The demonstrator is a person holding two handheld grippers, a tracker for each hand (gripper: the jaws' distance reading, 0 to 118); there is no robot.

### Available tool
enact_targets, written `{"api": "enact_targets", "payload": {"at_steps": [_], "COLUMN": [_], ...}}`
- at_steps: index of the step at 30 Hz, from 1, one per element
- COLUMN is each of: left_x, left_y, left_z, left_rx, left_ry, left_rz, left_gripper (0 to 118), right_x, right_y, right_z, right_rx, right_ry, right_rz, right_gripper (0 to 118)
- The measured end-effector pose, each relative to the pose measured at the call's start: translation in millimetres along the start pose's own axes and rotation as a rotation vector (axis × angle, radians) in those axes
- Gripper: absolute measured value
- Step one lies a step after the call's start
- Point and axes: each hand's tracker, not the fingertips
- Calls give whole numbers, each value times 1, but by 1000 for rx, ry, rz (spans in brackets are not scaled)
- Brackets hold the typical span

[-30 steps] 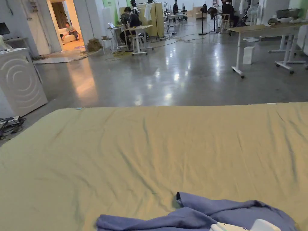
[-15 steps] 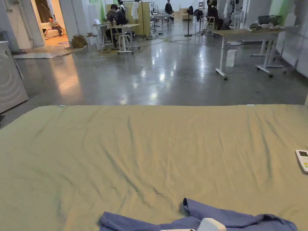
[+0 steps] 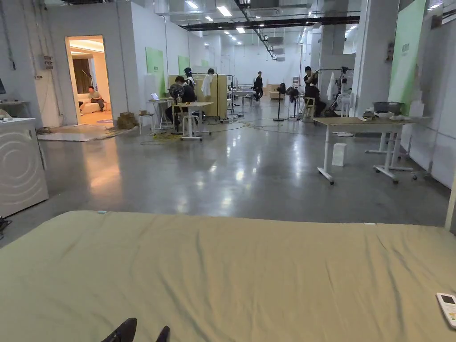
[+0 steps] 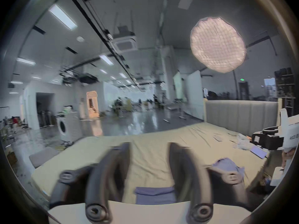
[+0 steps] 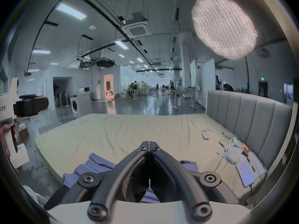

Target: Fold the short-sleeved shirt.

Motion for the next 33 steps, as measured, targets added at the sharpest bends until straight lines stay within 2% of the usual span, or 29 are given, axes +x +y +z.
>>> {"api": "enact_targets", "payload": {"at_steps": [1, 3, 5, 11, 18, 33], "left_x": [2, 1, 3, 11, 6, 0], "left_y": [-3, -7, -12, -17, -16, -26], "left_z": [6, 20, 24, 40, 28, 21], "left_rx": [-2, -23, -66, -114, -141, -224], "left_ry": [36, 16, -10, -34, -82, -129], "left_rz": [-7, 4, 31, -15, 69, 61], "left_gripper": [16, 8, 0, 0, 0, 0], "right_x": [-3, -4, -3, 0, 1, -1], "right_y": [1, 1, -9, -18, -21, -34], "right_z": [0, 3, 3, 6, 9, 16], "right_rx": [3, 5, -29, -67, -78, -118], "right_ry": [18, 47, 74, 45, 22, 29], "right_rz": [8, -8, -82, -92, -113, -119], "right_gripper": [0, 0, 0, 0, 0, 0]}}
